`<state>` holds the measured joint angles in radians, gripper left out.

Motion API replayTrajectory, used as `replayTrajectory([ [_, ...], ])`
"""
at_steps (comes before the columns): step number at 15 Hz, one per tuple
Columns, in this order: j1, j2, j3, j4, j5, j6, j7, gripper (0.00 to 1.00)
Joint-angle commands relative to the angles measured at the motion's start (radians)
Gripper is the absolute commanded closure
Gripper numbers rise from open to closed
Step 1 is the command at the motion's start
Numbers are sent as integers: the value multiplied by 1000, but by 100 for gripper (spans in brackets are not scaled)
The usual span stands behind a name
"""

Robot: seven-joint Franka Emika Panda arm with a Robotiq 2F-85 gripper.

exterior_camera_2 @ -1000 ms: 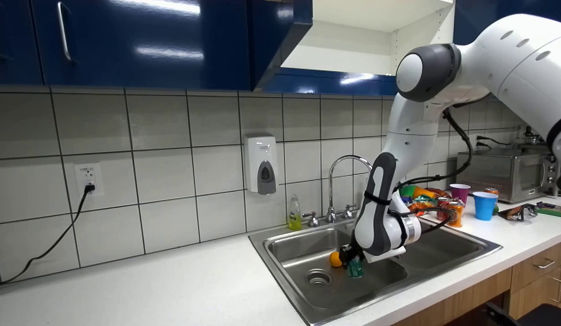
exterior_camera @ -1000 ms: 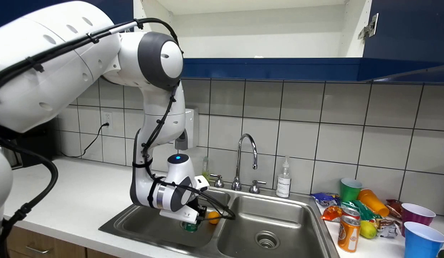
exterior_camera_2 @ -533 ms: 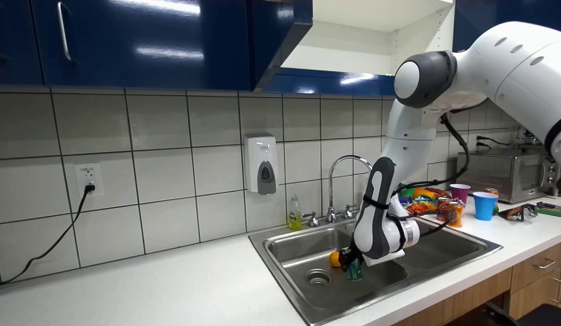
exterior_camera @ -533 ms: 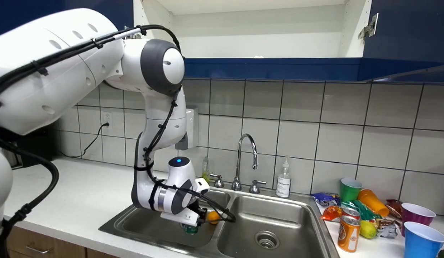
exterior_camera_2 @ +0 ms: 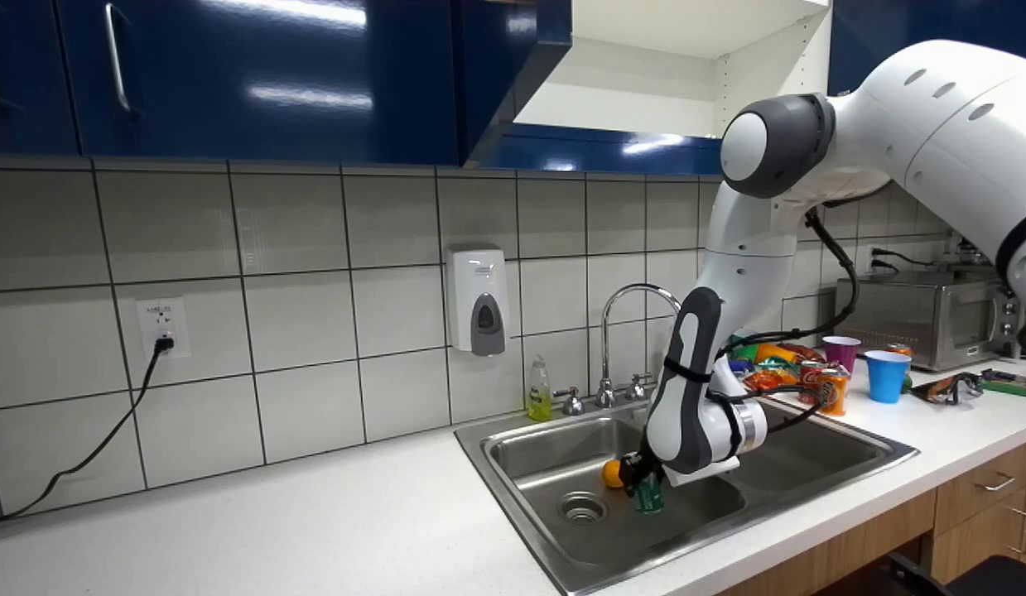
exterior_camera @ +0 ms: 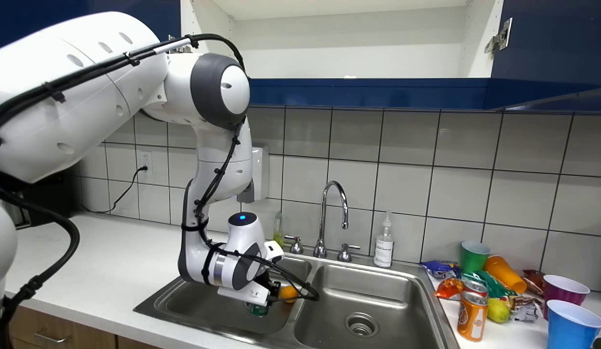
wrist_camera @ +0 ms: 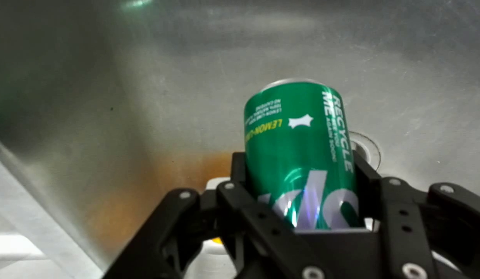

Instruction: Move the can of sprite from the bottom shelf to the left sink

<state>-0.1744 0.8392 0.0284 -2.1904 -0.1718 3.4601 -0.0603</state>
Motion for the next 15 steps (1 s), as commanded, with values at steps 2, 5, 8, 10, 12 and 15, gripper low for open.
replayTrajectory([
  [2,2,-2,1,0,9,-2,-6,37],
  [5,2,-2,1,0,9,-2,-6,37],
  [8,-5,4,8,6,1,-2,-10,62],
  [10,-2,15,10,20,-3,-3,-14,62],
  [12,8,27,11,33,-4,-6,-18,62],
  [15,21,44,16,64,-3,-3,-16,62],
])
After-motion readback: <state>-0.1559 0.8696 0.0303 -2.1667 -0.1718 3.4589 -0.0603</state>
